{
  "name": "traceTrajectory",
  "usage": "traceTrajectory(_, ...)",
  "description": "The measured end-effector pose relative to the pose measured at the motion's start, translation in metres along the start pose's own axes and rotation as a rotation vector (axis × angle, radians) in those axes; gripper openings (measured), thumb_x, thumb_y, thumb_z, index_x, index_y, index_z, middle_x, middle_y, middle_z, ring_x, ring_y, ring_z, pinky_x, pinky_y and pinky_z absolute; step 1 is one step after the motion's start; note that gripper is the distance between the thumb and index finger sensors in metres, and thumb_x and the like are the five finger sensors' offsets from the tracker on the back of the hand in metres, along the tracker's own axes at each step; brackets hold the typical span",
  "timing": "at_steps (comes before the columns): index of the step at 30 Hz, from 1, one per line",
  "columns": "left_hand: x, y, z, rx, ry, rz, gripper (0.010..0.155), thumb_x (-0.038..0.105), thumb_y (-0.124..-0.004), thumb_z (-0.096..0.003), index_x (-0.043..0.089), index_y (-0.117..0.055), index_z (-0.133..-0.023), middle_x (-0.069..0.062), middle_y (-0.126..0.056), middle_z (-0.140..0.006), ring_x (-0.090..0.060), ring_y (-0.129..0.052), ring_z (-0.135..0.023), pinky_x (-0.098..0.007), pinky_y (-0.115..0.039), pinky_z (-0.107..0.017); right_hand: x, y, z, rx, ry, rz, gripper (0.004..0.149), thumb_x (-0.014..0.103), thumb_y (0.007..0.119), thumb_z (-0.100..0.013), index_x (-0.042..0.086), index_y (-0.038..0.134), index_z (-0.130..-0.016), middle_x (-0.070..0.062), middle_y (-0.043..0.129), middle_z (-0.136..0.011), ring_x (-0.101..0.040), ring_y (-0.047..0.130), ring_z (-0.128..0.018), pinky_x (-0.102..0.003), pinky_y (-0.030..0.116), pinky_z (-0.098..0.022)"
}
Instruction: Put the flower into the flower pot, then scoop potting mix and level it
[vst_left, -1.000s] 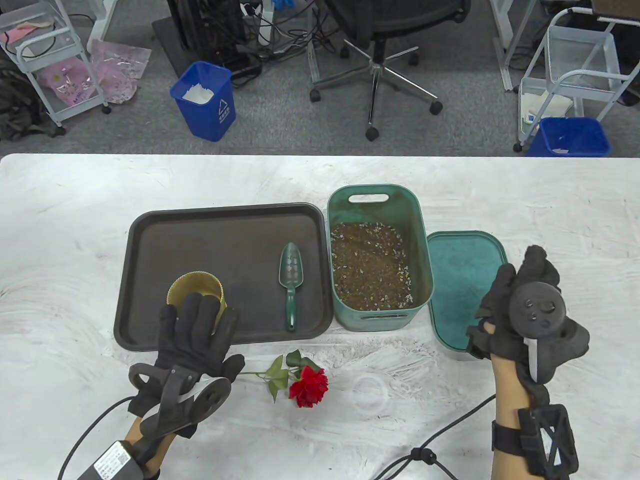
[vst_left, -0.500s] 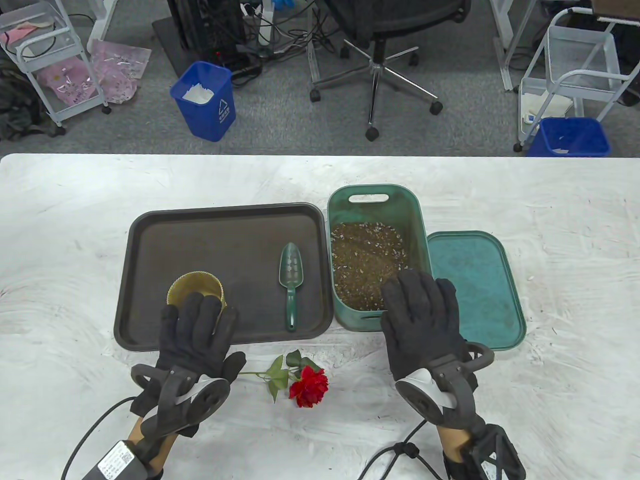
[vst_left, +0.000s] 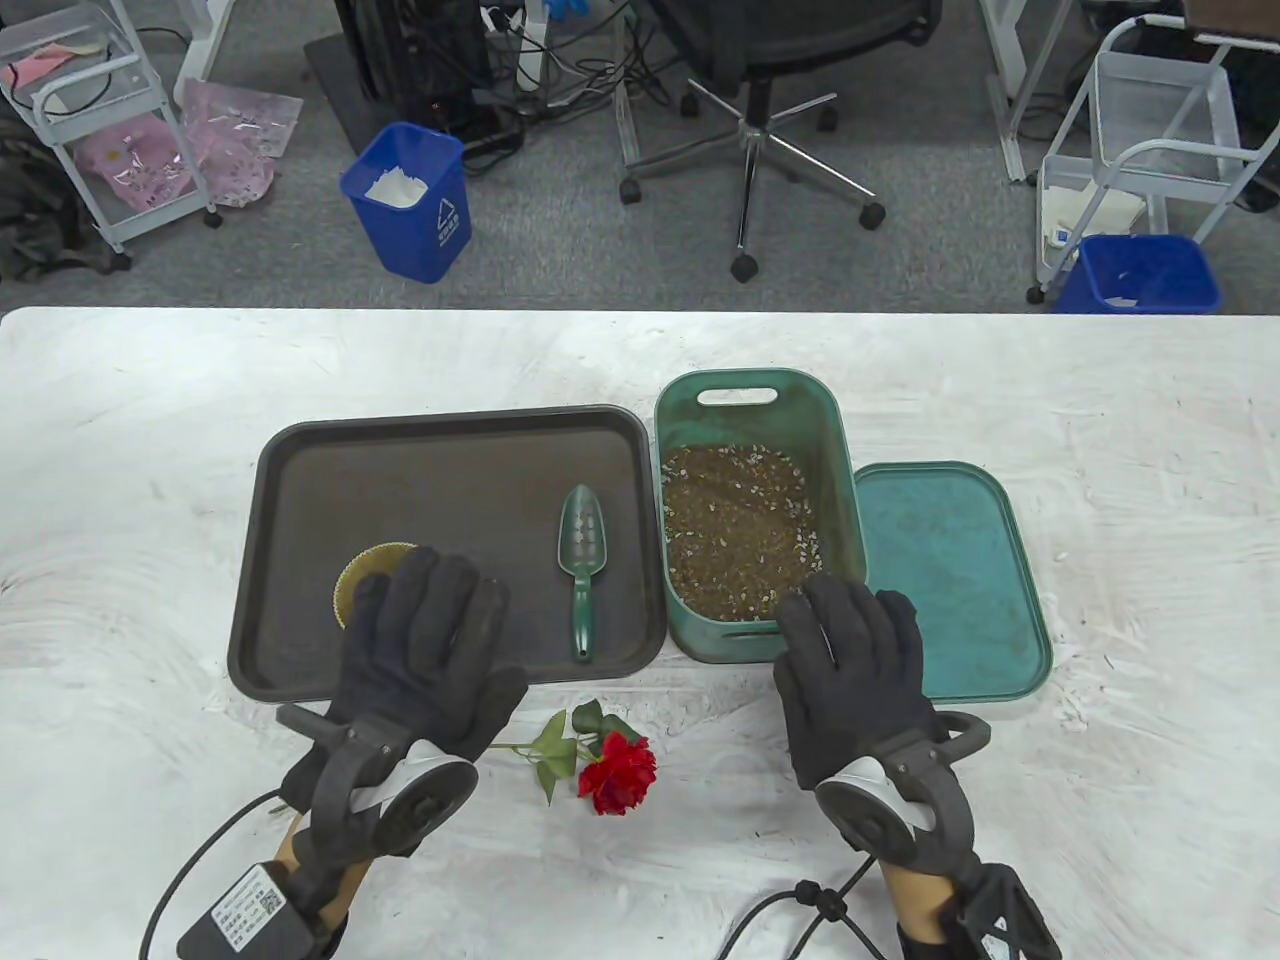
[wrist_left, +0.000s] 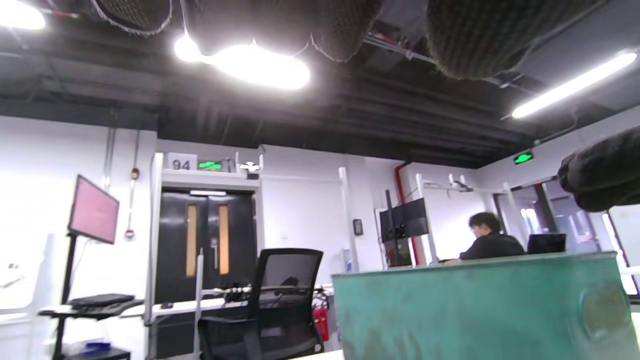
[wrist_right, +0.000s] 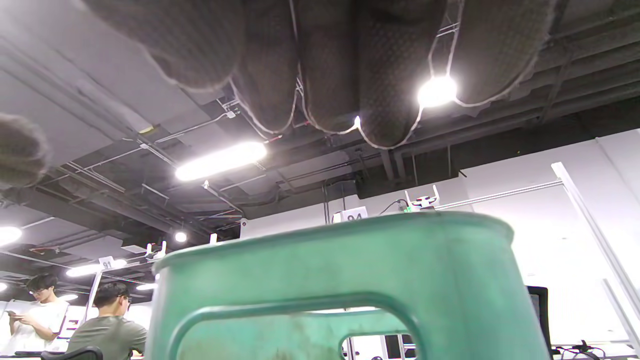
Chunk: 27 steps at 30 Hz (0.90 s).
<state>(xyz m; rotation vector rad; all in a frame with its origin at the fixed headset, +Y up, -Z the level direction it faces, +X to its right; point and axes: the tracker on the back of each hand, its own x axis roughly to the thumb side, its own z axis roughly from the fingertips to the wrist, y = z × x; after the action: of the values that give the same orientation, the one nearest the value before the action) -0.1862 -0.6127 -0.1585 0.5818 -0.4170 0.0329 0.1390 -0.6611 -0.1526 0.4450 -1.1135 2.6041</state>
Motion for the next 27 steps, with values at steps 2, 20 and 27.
traceTrajectory(2,0.012,-0.007,-0.008,-0.046,-0.043,0.003,0.072,0.059,-0.076,-0.0382,0.029,-0.063,-0.102,-0.004,-0.058,-0.111,-0.039,-0.071,-0.104,-0.059,-0.062,-0.076,0.002,0.000,0.001,0.000,-0.012,-0.004,0.050,0.036,0.073,-0.042,0.018,0.078,-0.089,-0.017,0.077,-0.101,-0.046,0.083,-0.086,-0.074,0.063,-0.063)
traceTrajectory(20,0.034,-0.130,0.030,-0.813,-0.270,-0.145,0.054,0.047,-0.100,-0.0260,0.024,-0.095,-0.074,-0.002,-0.097,-0.064,-0.023,-0.101,-0.039,-0.042,-0.086,-0.043,0.008,0.003,0.004,0.004,-0.030,-0.024,0.049,0.036,0.073,-0.042,0.018,0.079,-0.088,-0.017,0.079,-0.100,-0.046,0.085,-0.085,-0.074,0.064,-0.063)
traceTrajectory(27,0.031,-0.113,0.022,-0.727,-0.239,-0.036,0.042,0.042,-0.099,-0.0299,0.021,-0.101,-0.065,-0.001,-0.104,-0.047,-0.023,-0.103,-0.024,-0.041,-0.089,-0.033,0.006,0.003,0.004,0.006,-0.018,-0.030,0.049,0.036,0.073,-0.042,0.018,0.079,-0.088,-0.017,0.079,-0.100,-0.046,0.085,-0.085,-0.074,0.064,-0.063)
